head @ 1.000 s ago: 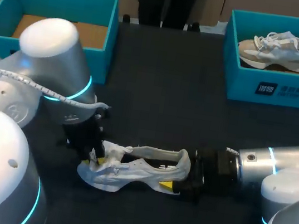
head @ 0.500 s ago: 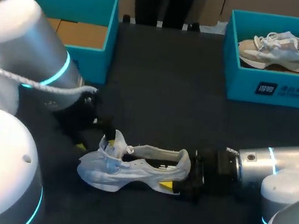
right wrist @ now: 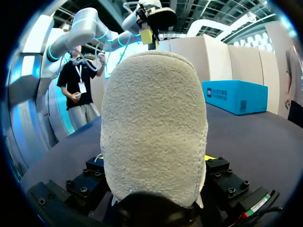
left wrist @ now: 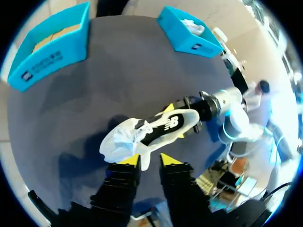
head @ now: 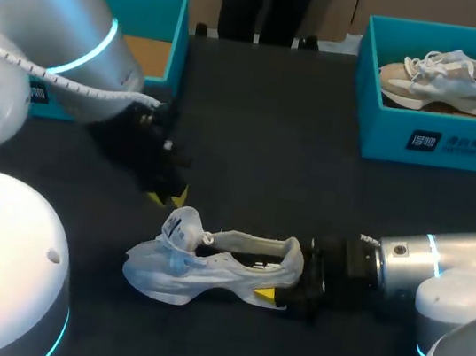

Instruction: Take the shoe out of the shoebox, open the shoe tongue, remove and reinsert the insole, then place the shoe into the shoebox

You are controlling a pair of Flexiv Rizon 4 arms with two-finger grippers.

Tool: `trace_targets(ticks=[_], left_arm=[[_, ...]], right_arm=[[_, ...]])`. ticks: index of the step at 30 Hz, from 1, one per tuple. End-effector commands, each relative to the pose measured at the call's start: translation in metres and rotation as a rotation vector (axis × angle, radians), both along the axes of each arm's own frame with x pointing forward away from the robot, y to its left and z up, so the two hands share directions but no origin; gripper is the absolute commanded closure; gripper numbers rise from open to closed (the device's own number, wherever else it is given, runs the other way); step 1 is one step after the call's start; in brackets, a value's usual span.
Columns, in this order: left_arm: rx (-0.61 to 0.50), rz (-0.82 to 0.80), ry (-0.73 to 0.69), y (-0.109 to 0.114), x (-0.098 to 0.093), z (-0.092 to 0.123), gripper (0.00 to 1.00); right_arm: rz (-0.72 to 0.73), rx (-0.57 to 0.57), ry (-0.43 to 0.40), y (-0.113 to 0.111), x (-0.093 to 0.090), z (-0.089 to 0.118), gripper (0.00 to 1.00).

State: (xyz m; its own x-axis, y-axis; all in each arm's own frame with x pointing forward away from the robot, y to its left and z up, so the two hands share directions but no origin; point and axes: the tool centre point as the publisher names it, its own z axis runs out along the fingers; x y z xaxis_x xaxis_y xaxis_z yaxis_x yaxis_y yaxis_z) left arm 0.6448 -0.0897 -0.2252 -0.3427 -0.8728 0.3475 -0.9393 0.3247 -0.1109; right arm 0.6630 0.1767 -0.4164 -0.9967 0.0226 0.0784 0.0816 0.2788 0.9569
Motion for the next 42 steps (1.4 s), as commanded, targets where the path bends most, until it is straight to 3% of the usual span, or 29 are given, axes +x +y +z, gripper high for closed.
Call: trace_targets(ticks=[1,5,18,19,20,22,26,29,40,42], left_arm=[[0.118,-0.191,-0.1,-0.022,-0.003,0.015,1.0],[0.191,-0.45,-0.157,-0.032,-0.008,0.022,1.0],[0.191,-0.45,-0.157,-0.032,-0.008,0.022,1.0],[0.189,-0.502,-0.204,-0.036,-0.009,0.017,1.0],[0.107,-0.606,-0.239,-0.04,-0.01,0.015,1.0],[0.053,-0.719,-0.267,-0.045,-0.006,0.01,1.0],[-0.001,-0.831,-0.279,-0.058,0.003,0.002,1.0],[-0.054,-1.012,-0.275,-0.069,0.009,-0.007,1.0],[-0.054,-1.012,-0.275,-0.069,0.009,-0.007,1.0],[-0.096,-1.083,-0.268,-0.075,0.013,-0.018,1.0]], right_arm=[[0.001,-0.005,0.001,0.002,0.001,0.001,1.0],[0.001,-0.005,0.001,0.002,0.001,0.001,1.0],[0.001,-0.005,0.001,0.002,0.001,0.001,1.0],[0.001,-0.005,0.001,0.002,0.001,0.001,1.0],[0.001,-0.005,0.001,0.002,0.001,0.001,1.0],[0.001,-0.005,0.001,0.002,0.001,0.001,1.0],[0.001,-0.005,0.001,0.002,0.001,0.001,1.0],[0.001,-0.005,0.001,0.002,0.001,0.001,1.0],[0.001,-0.005,0.001,0.002,0.001,0.001,1.0],[0.001,-0.005,0.001,0.002,0.001,0.001,1.0]])
